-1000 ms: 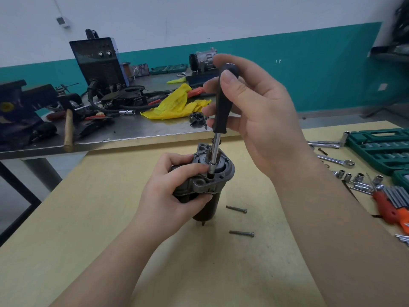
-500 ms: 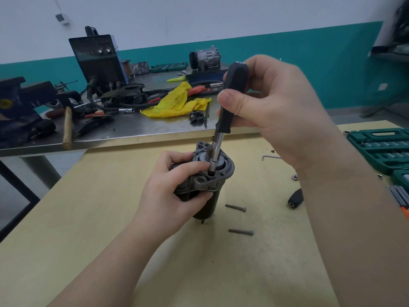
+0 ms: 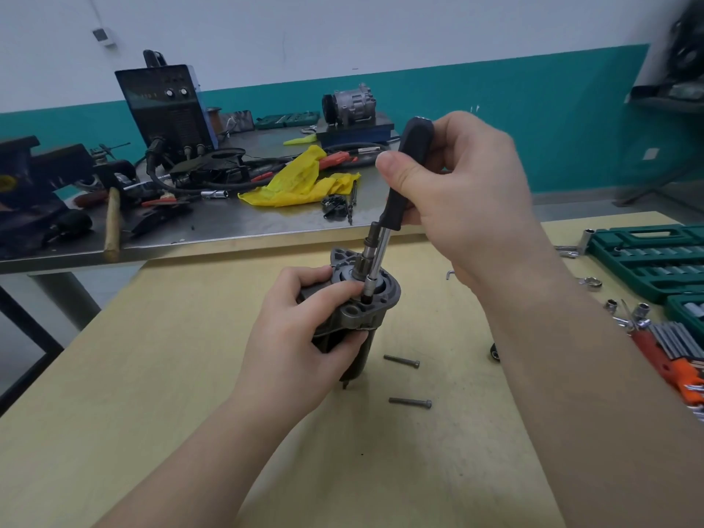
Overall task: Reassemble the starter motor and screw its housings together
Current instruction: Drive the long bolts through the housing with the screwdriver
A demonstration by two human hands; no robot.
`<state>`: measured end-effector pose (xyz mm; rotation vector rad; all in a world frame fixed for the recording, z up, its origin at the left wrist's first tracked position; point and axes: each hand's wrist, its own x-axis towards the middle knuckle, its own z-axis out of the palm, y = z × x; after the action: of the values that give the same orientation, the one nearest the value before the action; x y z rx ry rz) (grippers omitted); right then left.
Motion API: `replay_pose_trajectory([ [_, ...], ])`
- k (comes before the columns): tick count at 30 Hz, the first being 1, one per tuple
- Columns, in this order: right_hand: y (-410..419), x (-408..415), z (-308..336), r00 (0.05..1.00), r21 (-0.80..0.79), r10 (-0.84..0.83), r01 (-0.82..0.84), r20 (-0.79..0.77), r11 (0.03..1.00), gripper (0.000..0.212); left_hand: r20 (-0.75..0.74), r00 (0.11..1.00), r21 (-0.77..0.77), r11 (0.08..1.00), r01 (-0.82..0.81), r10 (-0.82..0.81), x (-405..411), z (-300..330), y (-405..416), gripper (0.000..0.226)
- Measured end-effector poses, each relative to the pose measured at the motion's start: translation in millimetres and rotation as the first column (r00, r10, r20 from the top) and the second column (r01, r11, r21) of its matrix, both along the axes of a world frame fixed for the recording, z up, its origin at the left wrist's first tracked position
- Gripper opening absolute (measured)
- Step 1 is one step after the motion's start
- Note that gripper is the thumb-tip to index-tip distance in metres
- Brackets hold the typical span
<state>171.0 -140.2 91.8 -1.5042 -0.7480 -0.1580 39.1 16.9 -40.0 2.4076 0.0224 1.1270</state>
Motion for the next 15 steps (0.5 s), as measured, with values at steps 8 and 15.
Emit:
replay_pose_trajectory([
  [8, -3.3, -5.6, 1.0, 0.990, 0.081, 0.132, -0.128, -0.040, 0.988, 0.013, 0.003, 1.000, -0.044, 0.999, 0.025, -0.025, 1.0, 0.4, 5.4, 0.055],
  [15, 0.6, -12.4, -2.9, 0.993, 0.141, 0.112, -0.118, 0.048, 0.983, 0.013, 0.001, 0.999, -0.043, 0.999, 0.033, -0.033, 1.0, 1.0, 5.9, 0.054],
])
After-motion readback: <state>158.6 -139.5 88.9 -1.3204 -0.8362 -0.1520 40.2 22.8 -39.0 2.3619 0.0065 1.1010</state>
